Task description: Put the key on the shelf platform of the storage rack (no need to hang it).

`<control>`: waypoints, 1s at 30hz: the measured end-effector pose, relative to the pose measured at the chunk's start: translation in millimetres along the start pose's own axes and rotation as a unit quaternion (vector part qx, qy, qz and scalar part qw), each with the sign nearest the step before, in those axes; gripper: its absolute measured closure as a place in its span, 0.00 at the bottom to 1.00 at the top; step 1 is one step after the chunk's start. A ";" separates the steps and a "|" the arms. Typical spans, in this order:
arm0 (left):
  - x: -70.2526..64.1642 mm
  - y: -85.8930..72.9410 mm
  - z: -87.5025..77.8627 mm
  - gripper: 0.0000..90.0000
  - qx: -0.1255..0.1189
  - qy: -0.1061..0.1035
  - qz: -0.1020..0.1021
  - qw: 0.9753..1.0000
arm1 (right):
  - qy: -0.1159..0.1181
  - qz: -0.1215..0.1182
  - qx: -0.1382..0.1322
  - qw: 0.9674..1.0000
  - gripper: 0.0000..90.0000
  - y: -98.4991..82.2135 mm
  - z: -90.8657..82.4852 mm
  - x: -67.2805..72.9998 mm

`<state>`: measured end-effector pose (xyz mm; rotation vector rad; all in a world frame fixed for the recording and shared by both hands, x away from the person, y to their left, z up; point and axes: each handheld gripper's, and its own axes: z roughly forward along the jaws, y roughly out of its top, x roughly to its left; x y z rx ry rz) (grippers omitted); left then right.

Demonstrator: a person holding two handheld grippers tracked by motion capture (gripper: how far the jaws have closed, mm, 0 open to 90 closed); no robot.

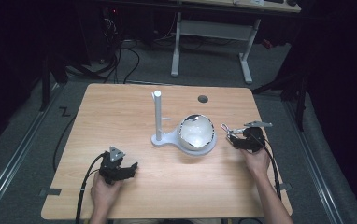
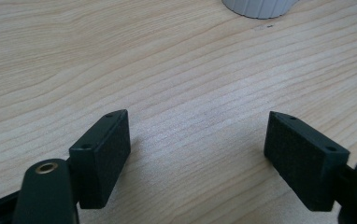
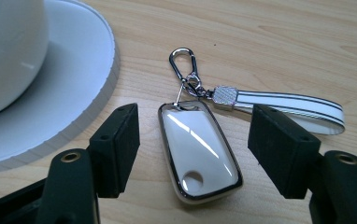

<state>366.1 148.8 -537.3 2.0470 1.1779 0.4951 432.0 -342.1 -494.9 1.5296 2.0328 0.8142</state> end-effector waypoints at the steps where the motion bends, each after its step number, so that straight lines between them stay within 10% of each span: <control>1: 0.1 0.0 0.0 0.26 0.000 0.000 0.000 1.000 | 0.000 0.001 0.004 1.000 0.38 0.9 2.5 -0.4; 20: -0.2 -0.2 -0.1 0.25 0.000 0.000 0.001 1.000 | 0.003 0.020 0.048 0.999 0.40 -1.7 28.4 -7.5; 30: -0.3 -0.2 -0.1 0.25 0.000 0.001 0.001 1.000 | -0.003 -0.007 0.045 0.999 0.55 -2.6 29.3 -0.7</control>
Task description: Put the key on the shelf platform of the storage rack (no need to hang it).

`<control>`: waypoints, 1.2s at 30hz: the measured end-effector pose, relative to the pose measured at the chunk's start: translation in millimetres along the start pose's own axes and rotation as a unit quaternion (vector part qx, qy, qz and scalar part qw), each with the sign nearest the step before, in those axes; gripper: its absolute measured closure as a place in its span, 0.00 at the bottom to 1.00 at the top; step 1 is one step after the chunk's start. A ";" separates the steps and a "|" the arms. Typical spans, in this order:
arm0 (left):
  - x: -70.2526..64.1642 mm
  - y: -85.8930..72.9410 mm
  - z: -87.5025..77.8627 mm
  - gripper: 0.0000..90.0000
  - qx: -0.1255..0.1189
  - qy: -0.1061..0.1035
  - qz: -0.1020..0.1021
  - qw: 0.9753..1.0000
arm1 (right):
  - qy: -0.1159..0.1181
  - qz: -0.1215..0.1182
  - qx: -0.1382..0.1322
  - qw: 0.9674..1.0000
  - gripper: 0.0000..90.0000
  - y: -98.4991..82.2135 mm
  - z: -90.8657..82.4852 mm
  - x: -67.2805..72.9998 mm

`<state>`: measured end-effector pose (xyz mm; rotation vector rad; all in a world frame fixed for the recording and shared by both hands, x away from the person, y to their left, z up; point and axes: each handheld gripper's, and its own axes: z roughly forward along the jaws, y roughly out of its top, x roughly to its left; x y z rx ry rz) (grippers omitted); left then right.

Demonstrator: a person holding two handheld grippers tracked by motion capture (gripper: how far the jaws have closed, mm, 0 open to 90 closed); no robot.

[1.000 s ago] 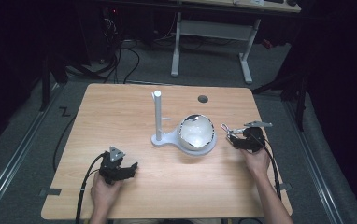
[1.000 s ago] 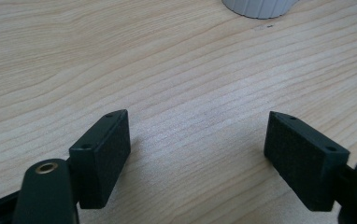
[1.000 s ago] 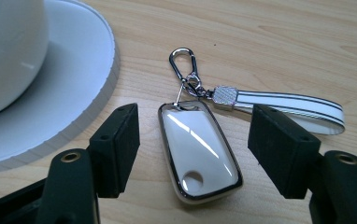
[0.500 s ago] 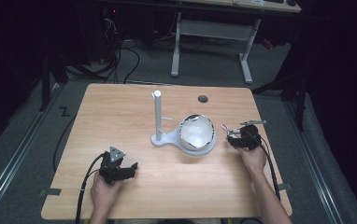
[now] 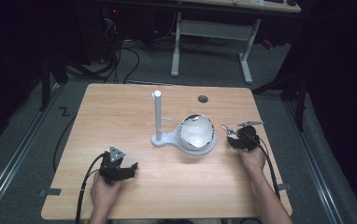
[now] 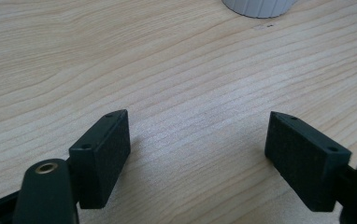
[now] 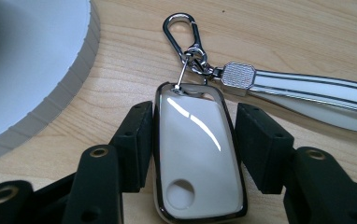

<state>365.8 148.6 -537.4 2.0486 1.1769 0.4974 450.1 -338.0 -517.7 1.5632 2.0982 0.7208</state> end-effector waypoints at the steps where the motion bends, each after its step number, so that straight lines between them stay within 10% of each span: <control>1: 0.0 0.0 0.0 0.25 0.000 0.000 0.000 1.000 | 0.001 -0.001 0.000 1.000 0.55 -0.1 -0.2 -0.3; 14: 0.3 0.0 0.0 0.25 -0.001 -0.001 -0.001 1.000 | -0.002 0.003 -0.002 1.000 0.57 0.5 -5.3 1.3; 36: 0.5 -0.2 -0.3 0.26 -0.001 -0.003 -0.002 1.000 | 0.045 0.030 -0.099 0.994 0.57 5.1 -72.9 -6.4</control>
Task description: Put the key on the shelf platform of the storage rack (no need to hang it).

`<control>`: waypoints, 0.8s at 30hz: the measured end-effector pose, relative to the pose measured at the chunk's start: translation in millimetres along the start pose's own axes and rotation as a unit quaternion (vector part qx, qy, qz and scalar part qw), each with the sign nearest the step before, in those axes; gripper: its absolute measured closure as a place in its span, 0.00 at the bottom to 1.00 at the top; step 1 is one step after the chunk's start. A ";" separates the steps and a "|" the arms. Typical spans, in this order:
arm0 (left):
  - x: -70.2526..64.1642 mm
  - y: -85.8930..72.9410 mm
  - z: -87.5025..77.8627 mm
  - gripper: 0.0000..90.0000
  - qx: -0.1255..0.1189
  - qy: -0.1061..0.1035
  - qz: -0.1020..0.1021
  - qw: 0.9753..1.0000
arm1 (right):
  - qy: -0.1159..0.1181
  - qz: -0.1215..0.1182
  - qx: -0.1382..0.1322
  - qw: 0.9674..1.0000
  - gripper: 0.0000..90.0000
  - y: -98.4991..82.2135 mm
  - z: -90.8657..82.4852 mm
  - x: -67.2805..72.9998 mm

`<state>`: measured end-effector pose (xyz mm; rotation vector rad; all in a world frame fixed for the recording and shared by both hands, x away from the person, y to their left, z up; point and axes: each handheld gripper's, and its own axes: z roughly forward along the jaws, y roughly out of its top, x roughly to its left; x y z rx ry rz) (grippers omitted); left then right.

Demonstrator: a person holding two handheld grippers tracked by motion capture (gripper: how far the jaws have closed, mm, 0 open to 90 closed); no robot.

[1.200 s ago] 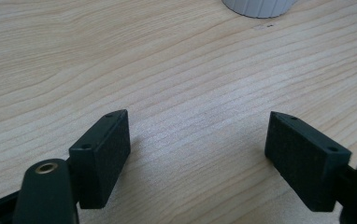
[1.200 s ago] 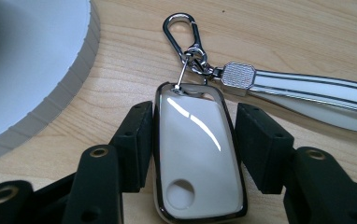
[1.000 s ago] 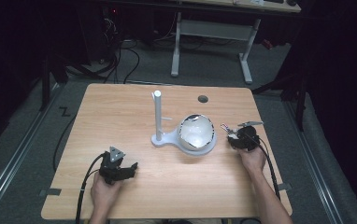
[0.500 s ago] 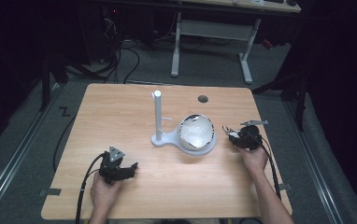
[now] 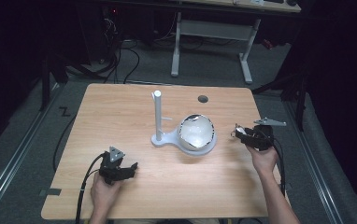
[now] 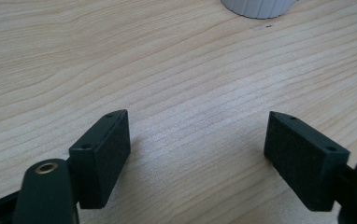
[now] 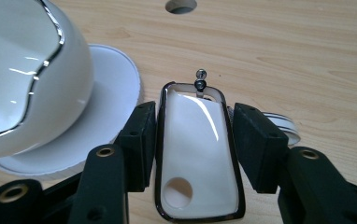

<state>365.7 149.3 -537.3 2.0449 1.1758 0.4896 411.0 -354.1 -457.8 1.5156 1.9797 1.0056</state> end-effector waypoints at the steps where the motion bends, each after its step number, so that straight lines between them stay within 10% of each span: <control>1: 0.0 0.0 0.0 0.26 0.000 0.000 0.000 1.000 | 0.001 0.000 -0.002 1.000 0.57 1.2 -2.3 0.2; 24: -0.7 0.1 0.2 0.26 0.000 0.004 0.002 1.000 | 0.048 -0.019 -0.055 0.997 0.57 4.6 -51.0 13.3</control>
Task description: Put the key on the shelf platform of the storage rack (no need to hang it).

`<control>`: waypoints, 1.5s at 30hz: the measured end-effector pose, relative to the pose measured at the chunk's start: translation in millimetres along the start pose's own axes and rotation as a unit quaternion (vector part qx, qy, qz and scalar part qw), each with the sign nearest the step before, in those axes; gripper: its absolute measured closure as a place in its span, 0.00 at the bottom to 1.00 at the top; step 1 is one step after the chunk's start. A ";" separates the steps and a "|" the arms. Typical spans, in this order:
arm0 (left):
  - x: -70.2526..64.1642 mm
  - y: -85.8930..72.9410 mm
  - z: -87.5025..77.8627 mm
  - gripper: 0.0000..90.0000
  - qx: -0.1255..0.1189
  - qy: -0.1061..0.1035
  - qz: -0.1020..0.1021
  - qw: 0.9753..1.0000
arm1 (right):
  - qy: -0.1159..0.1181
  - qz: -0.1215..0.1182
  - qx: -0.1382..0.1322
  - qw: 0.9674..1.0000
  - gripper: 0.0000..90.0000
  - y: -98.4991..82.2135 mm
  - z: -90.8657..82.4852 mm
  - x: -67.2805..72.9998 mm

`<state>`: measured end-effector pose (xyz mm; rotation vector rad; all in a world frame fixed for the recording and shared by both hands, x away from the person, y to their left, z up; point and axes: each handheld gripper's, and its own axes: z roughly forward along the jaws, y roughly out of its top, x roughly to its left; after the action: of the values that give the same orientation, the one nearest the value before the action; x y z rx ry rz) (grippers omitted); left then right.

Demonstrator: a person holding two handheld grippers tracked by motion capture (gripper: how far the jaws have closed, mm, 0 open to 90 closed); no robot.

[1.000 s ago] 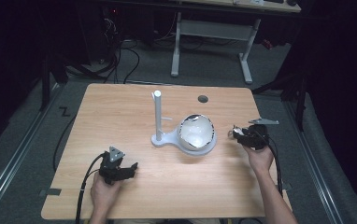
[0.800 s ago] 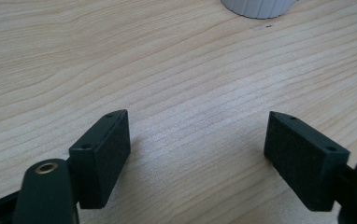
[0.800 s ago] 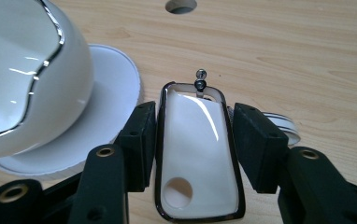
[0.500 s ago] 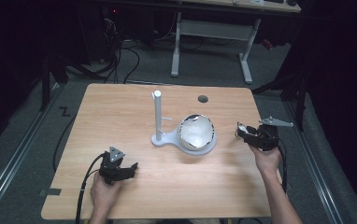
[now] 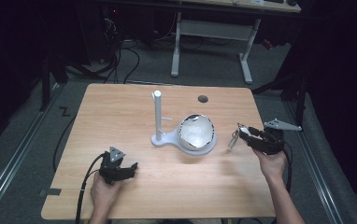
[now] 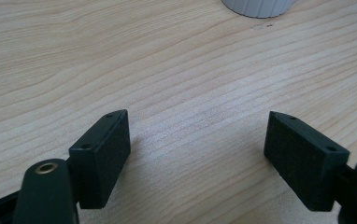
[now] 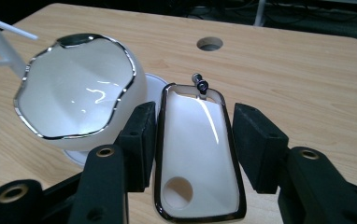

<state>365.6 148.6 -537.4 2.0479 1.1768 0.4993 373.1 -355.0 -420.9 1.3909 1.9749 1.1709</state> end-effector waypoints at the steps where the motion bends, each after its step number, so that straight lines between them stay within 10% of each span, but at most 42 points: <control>1: 0.2 0.0 -0.1 0.26 0.000 0.000 0.001 1.000 | 0.001 0.000 -0.001 1.000 0.57 0.0 -2.9 1.8; 24: 0.1 0.0 -0.1 0.26 0.000 -0.001 0.000 1.000 | 0.071 -0.038 -0.020 0.997 0.57 11.5 -28.4 39.3; 45: 0.1 0.0 0.0 0.26 0.000 0.000 0.001 1.000 | 0.116 -0.094 -0.025 0.988 0.57 52.1 -17.0 74.9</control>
<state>365.6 148.7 -537.4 2.0497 1.1753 0.4985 358.9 -286.1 -360.4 1.0574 2.1644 1.3331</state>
